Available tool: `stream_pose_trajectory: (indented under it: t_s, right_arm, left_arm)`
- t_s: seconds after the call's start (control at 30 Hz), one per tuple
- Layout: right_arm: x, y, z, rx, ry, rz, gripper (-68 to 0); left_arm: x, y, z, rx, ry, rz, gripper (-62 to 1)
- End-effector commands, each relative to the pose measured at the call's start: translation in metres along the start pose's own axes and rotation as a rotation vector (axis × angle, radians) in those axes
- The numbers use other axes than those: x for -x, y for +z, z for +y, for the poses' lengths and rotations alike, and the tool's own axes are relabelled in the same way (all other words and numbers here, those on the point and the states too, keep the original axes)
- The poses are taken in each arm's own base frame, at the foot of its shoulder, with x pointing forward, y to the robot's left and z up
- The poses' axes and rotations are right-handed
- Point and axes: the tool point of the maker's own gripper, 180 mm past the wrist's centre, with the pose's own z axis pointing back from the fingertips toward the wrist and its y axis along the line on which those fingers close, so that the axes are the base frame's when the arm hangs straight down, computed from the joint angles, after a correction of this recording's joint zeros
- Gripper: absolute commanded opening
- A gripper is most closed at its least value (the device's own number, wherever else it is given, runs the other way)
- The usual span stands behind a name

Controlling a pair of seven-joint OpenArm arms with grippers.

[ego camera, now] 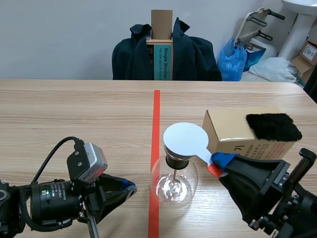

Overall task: Do the electroscope experiment.
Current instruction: 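Move the plate toward and away from the electroscope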

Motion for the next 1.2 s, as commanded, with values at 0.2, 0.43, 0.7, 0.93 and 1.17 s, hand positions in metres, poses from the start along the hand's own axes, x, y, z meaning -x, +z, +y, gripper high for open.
stream_pose_trajectory:
  t_s: [0.2, 0.43, 0.7, 0.93, 1.17]
  right_arm:
    - [0.022, 0.0, -0.008, 0.025, 0.02, 0.114, -66.7]
    - [0.047, 0.005, -0.009, 0.026, 0.019, 0.256, -66.7]
    - [0.074, 0.014, -0.009, 0.027, 0.017, 0.41, -66.7]
    - [0.072, 0.013, -0.009, 0.027, 0.017, 0.401, -66.7]
    - [0.051, 0.006, -0.009, 0.026, 0.019, 0.276, -66.7]
  left_arm:
    - [-0.011, -0.002, -0.002, 0.006, 0.0, -0.038, -59.2]
    - [-0.011, -0.002, -0.002, 0.006, 0.0, -0.038, -59.2]
    - [-0.011, -0.002, -0.002, 0.006, 0.0, -0.038, -59.2]
    - [-0.011, -0.002, -0.002, 0.006, 0.0, -0.038, -59.2]
    - [-0.011, -0.002, -0.002, 0.006, 0.0, -0.039, -59.2]
